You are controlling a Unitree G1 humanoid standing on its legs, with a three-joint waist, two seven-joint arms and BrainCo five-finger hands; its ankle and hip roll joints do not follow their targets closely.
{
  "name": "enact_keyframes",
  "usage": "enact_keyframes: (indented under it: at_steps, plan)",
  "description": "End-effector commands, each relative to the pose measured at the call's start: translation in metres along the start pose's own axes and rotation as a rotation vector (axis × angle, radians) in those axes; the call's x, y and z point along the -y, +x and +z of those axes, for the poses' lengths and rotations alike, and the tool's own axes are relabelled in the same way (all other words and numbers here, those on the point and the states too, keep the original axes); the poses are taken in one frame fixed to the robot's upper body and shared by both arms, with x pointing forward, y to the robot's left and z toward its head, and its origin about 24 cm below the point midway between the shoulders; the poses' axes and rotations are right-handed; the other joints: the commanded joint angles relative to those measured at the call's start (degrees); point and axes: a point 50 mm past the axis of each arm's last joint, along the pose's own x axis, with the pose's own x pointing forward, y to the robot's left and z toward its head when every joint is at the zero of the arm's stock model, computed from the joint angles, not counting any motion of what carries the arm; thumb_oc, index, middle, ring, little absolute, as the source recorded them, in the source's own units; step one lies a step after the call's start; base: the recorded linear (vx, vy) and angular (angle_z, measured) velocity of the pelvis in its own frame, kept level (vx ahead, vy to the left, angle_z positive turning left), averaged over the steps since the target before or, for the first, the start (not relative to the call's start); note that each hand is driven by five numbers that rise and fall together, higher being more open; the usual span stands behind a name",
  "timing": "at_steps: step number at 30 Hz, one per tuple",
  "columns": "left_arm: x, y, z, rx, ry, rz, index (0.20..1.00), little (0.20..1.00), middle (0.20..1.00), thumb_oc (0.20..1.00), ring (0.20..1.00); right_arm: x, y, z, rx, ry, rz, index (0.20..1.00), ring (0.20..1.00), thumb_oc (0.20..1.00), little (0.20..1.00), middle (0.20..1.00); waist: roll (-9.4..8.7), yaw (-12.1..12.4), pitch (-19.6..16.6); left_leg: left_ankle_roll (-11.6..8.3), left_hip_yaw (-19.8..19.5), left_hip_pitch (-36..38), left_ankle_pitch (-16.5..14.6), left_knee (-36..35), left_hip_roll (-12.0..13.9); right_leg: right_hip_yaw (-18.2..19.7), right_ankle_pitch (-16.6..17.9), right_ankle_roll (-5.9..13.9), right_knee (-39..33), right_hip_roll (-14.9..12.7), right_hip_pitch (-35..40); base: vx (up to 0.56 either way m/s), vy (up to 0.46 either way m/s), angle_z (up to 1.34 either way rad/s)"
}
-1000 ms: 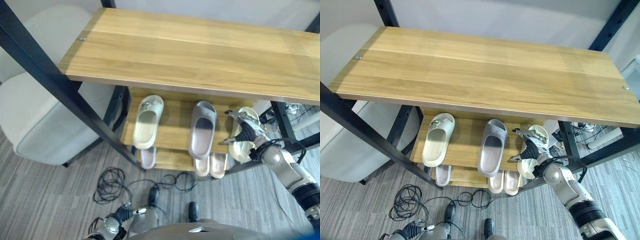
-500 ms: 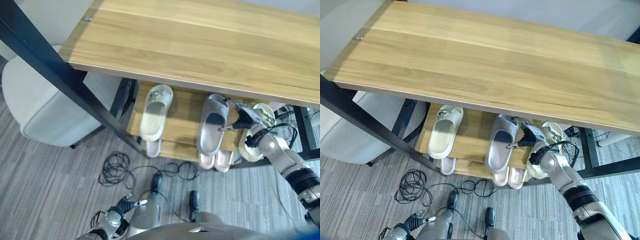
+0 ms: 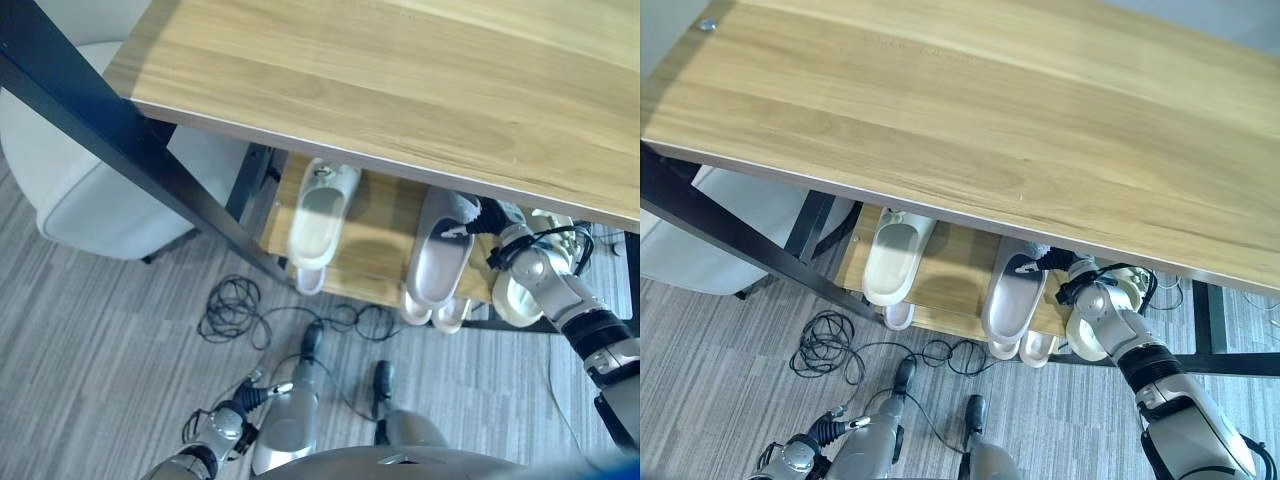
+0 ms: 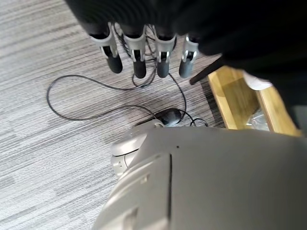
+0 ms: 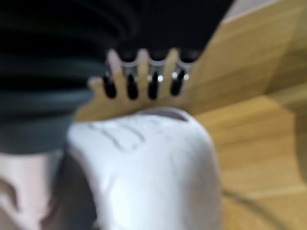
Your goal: Arrange the slippers neatly on the shoe rack.
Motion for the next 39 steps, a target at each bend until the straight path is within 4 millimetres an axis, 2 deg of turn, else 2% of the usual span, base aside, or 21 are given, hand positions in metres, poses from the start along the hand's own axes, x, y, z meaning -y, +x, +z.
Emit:
enact_keyframes:
  at_steps: [1,2,3,5,6,8,14,20,23,28,29,31,36,39]
  plan:
    - [0.004,-0.003,-0.014,-0.064,0.024,-0.016,1.000,1.000,1.000,1.000,1.000,0.027,0.014,0.002,-0.004,-0.015,-0.092,1.000,1.000,1.000,1.000,1.000,0.56,2.2,0.7,1.05,0.2,-0.3,-3.3,1.9,-1.9,3.1,-2.8,2.74,3.7,-1.1,1.1,0.00,0.000,0.00]
    - [0.002,-0.002,-0.013,-0.062,0.024,-0.011,1.000,1.000,1.000,1.000,1.000,0.026,0.014,0.002,-0.005,-0.022,-0.084,0.671,0.671,0.671,0.671,0.671,0.49,2.3,0.8,1.01,0.2,-0.4,-3.2,2.0,-1.9,3.1,-2.8,2.73,3.7,-1.1,1.0,0.00,0.000,0.00]
    - [0.001,-0.002,-0.013,-0.060,0.024,-0.008,1.000,1.000,1.000,1.000,1.000,0.025,0.015,0.003,-0.002,-0.027,-0.080,0.501,0.501,0.501,0.501,0.501,0.43,2.4,0.8,1.00,0.2,-0.5,-3.3,2.0,-1.8,3.1,-2.8,2.72,3.7,-1.1,0.9,0.00,0.000,0.00]
    - [-0.002,-0.001,-0.012,-0.059,0.021,0.000,1.000,1.000,1.000,1.000,1.000,0.022,0.016,0.006,0.003,-0.037,-0.065,0.391,0.391,0.391,0.391,0.391,0.34,2.5,1.0,0.97,0.2,-0.6,-3.3,2.1,-1.8,3.1,-2.8,2.72,3.7,-1.0,0.8,0.00,0.000,0.00]
    - [-0.002,-0.001,-0.012,-0.059,0.021,0.000,1.000,1.000,1.000,1.000,1.000,0.022,0.016,0.006,0.004,-0.037,-0.065,0.382,0.382,0.382,0.382,0.382,0.34,2.5,1.0,0.96,0.2,-0.7,-3.3,2.2,-1.8,3.1,-2.8,2.72,3.7,-1.0,0.8,0.00,0.000,0.00]
    - [-0.004,-0.001,-0.009,-0.055,0.020,0.004,1.000,1.000,1.000,1.000,1.000,0.017,0.015,0.010,0.019,-0.052,-0.052,0.200,0.200,0.200,0.200,0.200,0.11,2.5,1.0,0.94,0.1,-0.6,-3.4,2.2,-1.8,3.1,-2.9,2.69,3.6,-0.9,0.8,0.00,0.000,0.00]
    - [-0.006,0.002,-0.002,-0.045,0.017,0.012,1.000,1.000,1.000,1.000,1.000,-0.003,0.000,0.009,0.023,-0.077,-0.027,0.200,0.200,0.200,0.200,0.200,-0.45,1.7,0.4,1.22,0.2,0.7,-4.3,2.3,-1.4,3.3,-3.5,2.62,3.6,-0.7,1.8,0.00,0.000,0.00]
    - [-0.007,0.003,0.001,-0.041,0.025,0.013,1.000,1.000,1.000,1.000,1.000,0.004,-0.015,0.010,0.070,-0.140,-0.096,0.200,0.200,0.200,0.200,0.200,-0.76,1.2,0.1,1.47,0.4,1.6,-4.9,2.6,-1.0,3.5,-3.7,2.61,3.4,-0.6,2.6,0.00,-0.001,0.01]
    - [-0.008,0.002,-0.001,-0.048,0.022,0.019,1.000,1.000,1.000,1.000,1.000,0.009,-0.023,0.019,0.128,-0.164,-0.137,0.200,0.200,0.200,0.200,0.200,-1.06,1.0,-0.3,1.58,0.5,2.2,-5.3,2.9,-0.7,3.7,-3.9,2.56,3.3,-0.4,3.1,0.00,-0.005,-0.02]
    - [-0.005,-0.001,-0.013,-0.091,0.013,0.010,1.000,1.000,1.000,1.000,1.000,0.004,-0.051,0.038,0.239,-0.141,-0.121,0.200,0.200,0.200,0.200,0.200,-2.21,-0.2,-1.8,1.70,1.1,3.8,-6.5,3.9,-0.1,4.4,-4.1,2.52,3.4,-0.1,4.6,0.00,-0.001,-0.01]
    - [-0.005,-0.001,-0.014,-0.092,0.015,0.009,1.000,1.000,1.000,1.000,1.000,0.004,-0.052,0.038,0.238,-0.141,-0.120,0.200,0.200,0.200,0.200,0.200,-2.22,-0.1,-1.8,1.70,1.1,3.8,-6.6,4.0,-0.1,4.4,-4.1,2.52,3.4,-0.2,4.6,0.02,-0.005,-0.09]
    - [-0.004,-0.004,-0.022,-0.117,0.005,0.005,1.000,1.000,1.000,1.000,1.000,0.000,-0.069,0.043,0.276,-0.126,-0.092,0.200,0.200,0.200,0.200,0.200,-2.85,-0.7,-2.8,1.72,1.5,4.8,-7.2,4.5,0.2,4.8,-4.0,2.58,3.5,0.0,5.4,0.03,-0.009,-0.17]
    - [-0.002,-0.006,-0.027,-0.127,-0.011,-0.003,1.000,1.000,1.000,1.000,1.000,-0.009,-0.089,0.047,0.297,-0.090,-0.039,0.200,0.200,0.200,0.200,0.200,-3.12,-1.7,-4.2,1.78,1.9,6.1,-7.7,4.7,0.4,5.0,-4.1,2.62,3.7,0.1,6.2,0.01,0.009,-0.09]
    - [-0.002,-0.008,-0.032,-0.132,-0.036,0.007,1.000,1.000,1.000,1.000,1.000,-0.016,-0.110,0.047,0.304,-0.113,0.034,0.200,0.200,0.200,0.200,0.200,-3.03,-2.5,-5.7,1.73,2.5,7.4,-8.0,4.4,0.5,5.2,-3.9,2.78,3.5,0.1,7.1,0.01,0.022,-0.09]
